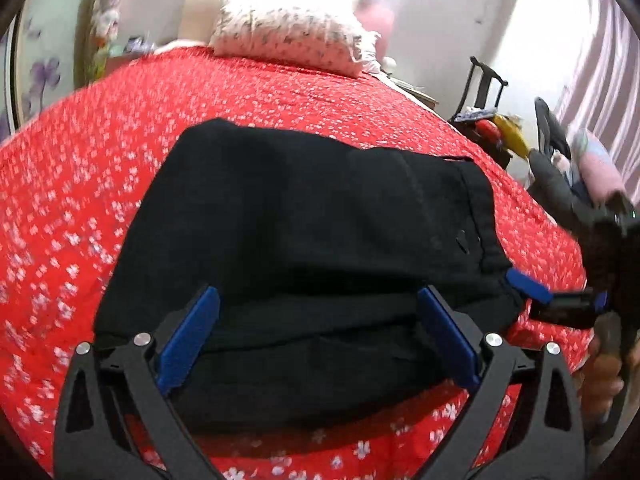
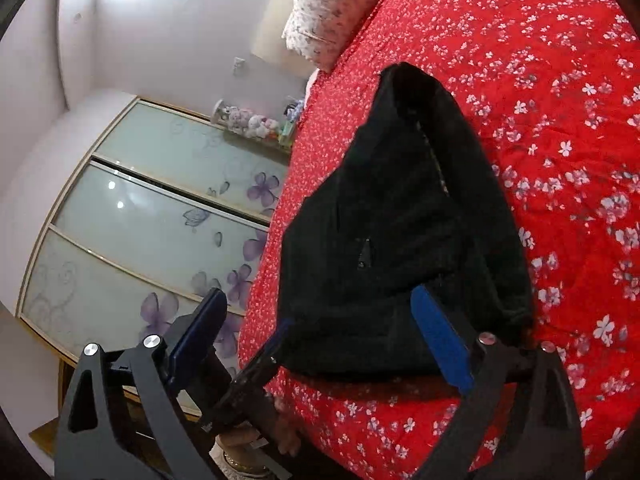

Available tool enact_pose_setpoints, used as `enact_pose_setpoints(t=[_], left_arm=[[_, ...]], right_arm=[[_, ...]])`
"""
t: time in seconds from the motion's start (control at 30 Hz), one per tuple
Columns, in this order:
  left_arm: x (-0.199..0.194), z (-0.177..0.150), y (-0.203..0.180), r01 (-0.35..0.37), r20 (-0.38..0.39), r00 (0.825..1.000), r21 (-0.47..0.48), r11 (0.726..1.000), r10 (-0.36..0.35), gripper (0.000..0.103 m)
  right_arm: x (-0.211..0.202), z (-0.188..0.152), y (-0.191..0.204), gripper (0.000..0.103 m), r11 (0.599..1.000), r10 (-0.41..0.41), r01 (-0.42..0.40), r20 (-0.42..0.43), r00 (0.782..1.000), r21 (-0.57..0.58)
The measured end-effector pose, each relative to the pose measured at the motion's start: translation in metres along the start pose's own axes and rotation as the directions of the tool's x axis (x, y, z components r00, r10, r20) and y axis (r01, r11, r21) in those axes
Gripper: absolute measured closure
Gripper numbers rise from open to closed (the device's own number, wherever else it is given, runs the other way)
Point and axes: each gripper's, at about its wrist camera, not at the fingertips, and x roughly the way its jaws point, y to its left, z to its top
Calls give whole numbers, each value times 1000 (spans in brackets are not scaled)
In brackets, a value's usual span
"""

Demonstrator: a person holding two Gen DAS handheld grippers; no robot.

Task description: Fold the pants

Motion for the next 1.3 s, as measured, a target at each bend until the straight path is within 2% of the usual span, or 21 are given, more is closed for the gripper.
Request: enact_pose_setpoints(t=[0.07,0.1,0.17,0.2,0.27,0.33,0.43,0.5,0.53,0.57,0.63,0.7,0.8,0.83,0.93,1.0,1.1,1.17,1.23,1.27,1.3], left_arm=[[-11,11,8,57,45,997,-45,997,-55,4],[-19,18,17,86,80,994,-73,994,-80,3],[-24,39,32,117,131,986,-123,985,-101,2],[-21,52,39,123,130,986,-142,982,-104,2],[-3,84,51,159,80,986,-172,972,-147,2],[15,108,56,167,30,986,-194,967,-164,2],[38,134,62,203,19,979,-225,953,-204,2],[57,137,66,230,-32,969,-257,939,-246,2],[71,139,68,259,-81,953,-281,924,-292,2],[89,138,70,258,-146,938,-310,915,-314,2],[106,133,76,222,-184,938,-330,917,-293,3],[118,132,91,197,-158,946,-417,887,-285,10],[124,131,112,209,-82,949,-561,801,-305,12],[122,131,111,212,-78,949,-564,798,-307,12],[97,130,99,235,-79,948,-477,847,-308,10],[73,122,92,272,-65,940,-446,853,-334,3],[30,106,85,311,-39,937,-365,878,-348,2],[17,87,80,292,-71,942,-303,907,-327,2],[28,62,83,195,-152,958,-280,940,-244,2],[34,51,87,194,-145,960,-265,944,-238,3],[32,46,89,206,-106,966,-248,947,-238,3]], right_arm=[[-9,5,12,6,998,59,-58,25,998,-38],[-15,9,20,3,992,101,-96,58,993,-78],[-25,21,37,1,983,135,-115,140,981,-142],[-24,29,38,1,983,144,-123,156,977,-140],[-13,38,31,1,987,141,-128,147,979,-97],[4,43,23,1,993,117,-112,123,985,-47],[27,48,20,1,996,89,-87,92,992,-31],[36,48,24,1,995,88,-84,81,993,-49],[41,48,23,1,996,72,-69,63,995,-51],[46,48,21,1,999,21,-19,52,998,-43],[52,45,10,5,998,-60,61,44,997,-22],[52,43,6,9,996,-88,89,60,994,-9],[48,41,5,10,997,-80,80,63,995,2],[47,40,6,10,997,-77,78,59,995,-5],[36,36,13,7,997,-57,59,32,998,-41],[32,37,20,5,997,-27,28,21,999,-71],[13,28,44,1,986,6,-9,-16,1000,-167],[8,16,50,1,977,-43,27,-71,997,-211],[20,10,34,1,969,-180,151,-137,974,-194],[23,10,26,1,974,-169,144,-141,975,-177],[19,12,26,1,980,-137,115,-129,982,-163]])
